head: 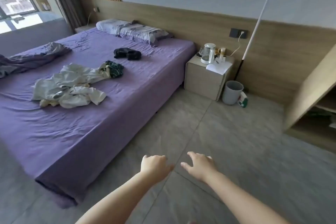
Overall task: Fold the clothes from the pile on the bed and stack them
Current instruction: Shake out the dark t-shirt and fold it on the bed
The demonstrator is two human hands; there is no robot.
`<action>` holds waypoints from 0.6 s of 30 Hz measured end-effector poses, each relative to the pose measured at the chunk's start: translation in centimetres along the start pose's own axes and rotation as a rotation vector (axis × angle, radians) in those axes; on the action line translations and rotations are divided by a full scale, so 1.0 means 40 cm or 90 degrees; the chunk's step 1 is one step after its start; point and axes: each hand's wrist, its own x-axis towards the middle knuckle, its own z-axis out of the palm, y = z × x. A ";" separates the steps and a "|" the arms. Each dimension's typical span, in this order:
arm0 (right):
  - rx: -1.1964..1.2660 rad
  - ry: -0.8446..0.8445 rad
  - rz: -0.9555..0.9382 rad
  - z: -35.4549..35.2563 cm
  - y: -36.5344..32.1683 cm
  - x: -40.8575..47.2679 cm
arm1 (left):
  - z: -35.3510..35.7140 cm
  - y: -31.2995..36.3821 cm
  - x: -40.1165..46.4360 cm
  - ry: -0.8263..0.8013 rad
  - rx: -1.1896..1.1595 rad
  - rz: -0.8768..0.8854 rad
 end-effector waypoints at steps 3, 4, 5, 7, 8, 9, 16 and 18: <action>-0.007 -0.031 0.001 0.014 0.016 0.046 | 0.012 0.002 0.043 -0.020 -0.019 -0.026; -0.008 -0.034 -0.003 0.016 0.024 0.064 | 0.014 0.004 0.060 -0.019 -0.029 -0.040; -0.006 -0.040 -0.010 0.016 0.029 0.085 | 0.013 0.013 0.076 -0.028 -0.035 -0.045; 0.004 -0.054 -0.019 0.015 0.044 0.128 | 0.014 0.029 0.115 -0.047 -0.049 -0.056; 0.008 -0.058 -0.019 0.009 0.054 0.151 | 0.012 0.035 0.136 -0.048 -0.058 -0.066; 0.014 -0.067 -0.015 0.005 0.067 0.173 | 0.008 0.040 0.159 -0.051 -0.072 -0.079; 0.058 -0.117 0.006 -0.057 0.164 0.346 | -0.025 0.080 0.307 -0.064 -0.152 -0.197; 0.068 -0.119 0.001 -0.077 0.174 0.386 | -0.030 0.091 0.332 -0.066 -0.163 -0.211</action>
